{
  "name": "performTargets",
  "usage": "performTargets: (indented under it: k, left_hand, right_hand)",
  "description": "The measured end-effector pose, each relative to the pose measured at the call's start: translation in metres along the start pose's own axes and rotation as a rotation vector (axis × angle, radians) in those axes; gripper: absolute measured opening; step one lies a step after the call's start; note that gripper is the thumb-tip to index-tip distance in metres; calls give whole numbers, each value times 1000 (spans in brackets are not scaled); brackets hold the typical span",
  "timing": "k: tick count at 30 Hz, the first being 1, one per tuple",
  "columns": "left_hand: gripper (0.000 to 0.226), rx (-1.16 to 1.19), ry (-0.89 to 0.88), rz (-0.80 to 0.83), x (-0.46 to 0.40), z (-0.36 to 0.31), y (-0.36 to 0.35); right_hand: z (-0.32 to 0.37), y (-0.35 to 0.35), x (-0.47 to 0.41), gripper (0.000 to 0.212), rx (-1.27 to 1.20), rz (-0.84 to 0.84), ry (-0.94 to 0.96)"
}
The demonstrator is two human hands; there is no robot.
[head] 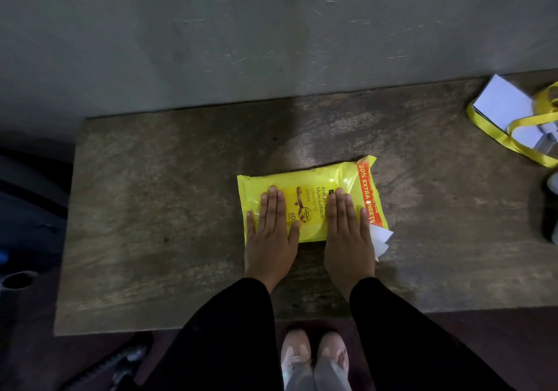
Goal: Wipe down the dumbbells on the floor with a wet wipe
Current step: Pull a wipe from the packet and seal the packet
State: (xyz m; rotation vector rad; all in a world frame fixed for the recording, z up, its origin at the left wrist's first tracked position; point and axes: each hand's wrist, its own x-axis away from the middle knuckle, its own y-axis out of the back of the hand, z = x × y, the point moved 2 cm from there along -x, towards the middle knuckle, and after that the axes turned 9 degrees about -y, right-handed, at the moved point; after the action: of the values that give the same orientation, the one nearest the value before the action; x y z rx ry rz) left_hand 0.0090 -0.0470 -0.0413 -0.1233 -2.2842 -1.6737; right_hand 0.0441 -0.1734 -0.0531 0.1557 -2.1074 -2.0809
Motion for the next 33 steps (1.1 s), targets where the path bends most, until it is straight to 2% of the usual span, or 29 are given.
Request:
performTargets:
  k: [2,6,9,15,20,27,29,32,33]
  left_hand:
    - [62,-1,-2,8,0,-1,-1]
    - [75,54,-13,17,0,-2,-1]
    - [75,86,12,86,-2,-1,-1]
    - [79,89,23,133,-3,1,-2]
    - [79,108,22,154,-5,1,-3]
    - [76,68,38,129,-3,-6,1]
    - [72,49,70,167,-3,-6,4]
    - [64,31,60,212,-6,-9,20]
    - [63,31,36,193,-6,-11,27]
  right_hand:
    - [0,0,-1,59,-23,27,0]
    - [1,-1,-4,59,-39,70,-5]
    - [3,1,-4,59,-37,105,-20]
    - [5,6,-6,55,-108,92,12]
    - [5,10,-6,53,-109,149,10]
    - [4,11,-10,59,-63,370,9]
    - [2,13,-13,60,-46,386,35]
    - [-9,34,-13,76,-12,391,116]
    - [-15,41,-10,70,-19,416,122]
